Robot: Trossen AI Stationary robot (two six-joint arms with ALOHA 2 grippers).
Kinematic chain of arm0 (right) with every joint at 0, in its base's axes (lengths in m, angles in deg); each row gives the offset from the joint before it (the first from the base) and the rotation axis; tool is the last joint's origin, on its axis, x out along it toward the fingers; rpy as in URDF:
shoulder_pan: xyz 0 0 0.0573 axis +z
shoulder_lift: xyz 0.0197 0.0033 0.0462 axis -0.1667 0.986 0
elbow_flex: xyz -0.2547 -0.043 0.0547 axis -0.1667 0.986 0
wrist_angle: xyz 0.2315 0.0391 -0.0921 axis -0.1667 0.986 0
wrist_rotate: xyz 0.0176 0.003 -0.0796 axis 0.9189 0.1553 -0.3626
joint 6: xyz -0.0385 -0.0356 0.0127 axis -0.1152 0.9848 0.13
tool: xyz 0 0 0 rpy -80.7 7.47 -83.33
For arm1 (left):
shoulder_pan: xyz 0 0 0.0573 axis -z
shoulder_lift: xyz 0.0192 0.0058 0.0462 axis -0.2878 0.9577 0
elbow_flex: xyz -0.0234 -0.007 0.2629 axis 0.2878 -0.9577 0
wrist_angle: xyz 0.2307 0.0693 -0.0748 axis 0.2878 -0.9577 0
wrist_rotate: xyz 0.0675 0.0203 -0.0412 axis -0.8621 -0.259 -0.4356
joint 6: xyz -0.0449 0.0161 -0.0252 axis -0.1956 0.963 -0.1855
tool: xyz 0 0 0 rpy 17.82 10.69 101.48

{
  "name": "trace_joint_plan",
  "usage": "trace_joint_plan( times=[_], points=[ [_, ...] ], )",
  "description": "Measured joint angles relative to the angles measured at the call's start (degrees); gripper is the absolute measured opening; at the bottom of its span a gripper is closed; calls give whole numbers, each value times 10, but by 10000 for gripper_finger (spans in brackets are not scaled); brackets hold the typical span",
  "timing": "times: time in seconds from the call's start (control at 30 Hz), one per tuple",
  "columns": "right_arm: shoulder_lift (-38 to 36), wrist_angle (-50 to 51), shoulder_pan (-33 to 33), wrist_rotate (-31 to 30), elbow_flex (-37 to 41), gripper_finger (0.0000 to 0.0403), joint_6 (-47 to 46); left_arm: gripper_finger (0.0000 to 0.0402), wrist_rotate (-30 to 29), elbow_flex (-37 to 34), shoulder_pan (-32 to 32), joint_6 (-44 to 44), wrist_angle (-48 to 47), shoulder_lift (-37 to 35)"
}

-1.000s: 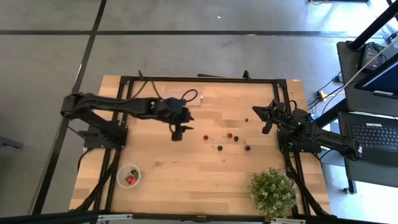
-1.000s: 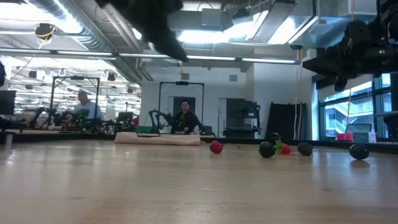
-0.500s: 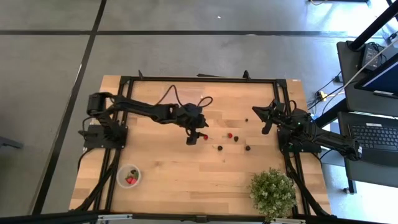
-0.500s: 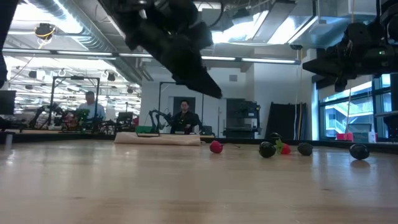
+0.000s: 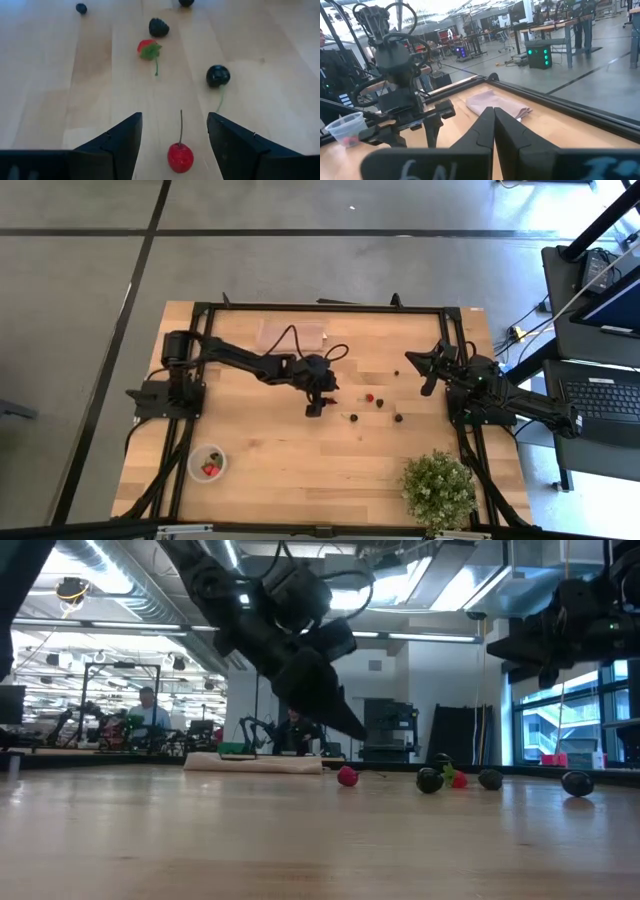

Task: Pick and placing Produce into tupperware
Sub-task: Put the red cherry into the transparent bin

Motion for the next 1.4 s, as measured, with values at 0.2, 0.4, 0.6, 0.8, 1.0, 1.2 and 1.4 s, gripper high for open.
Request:
trace_joint_plan(
  times=[0.2, 0.4, 0.6, 0.8, 1.0, 1.2, 1.4],
  points=[
    [0, 10, 0, 0, 0, 13, -5, 207, 19, 0, 0, -6, -2, 31],
    [0, 10, 0, 0, 0, 13, -2, 198, 21, 0, 0, -9, 3, 56],
    [0, 10, 0, 0, 0, 13, -2, 190, 24, 0, 0, -9, 13, 69],
    [0, 10, 0, 1, 0, 13, 0, 181, 23, -16, 0, -5, 25, 72],
    [0, 10, 0, 0, 0, 13, 0, 156, 21, -28, 0, -18, 31, 72],
    [0, 10, 0, 0, 0, 13, 0, 104, 16, -33, 0, -32, 66, 74],
    [0, 10, 0, 0, 0, 13, -2, 64, 16, -32, 0, -35, 70, 74]
  ],
)
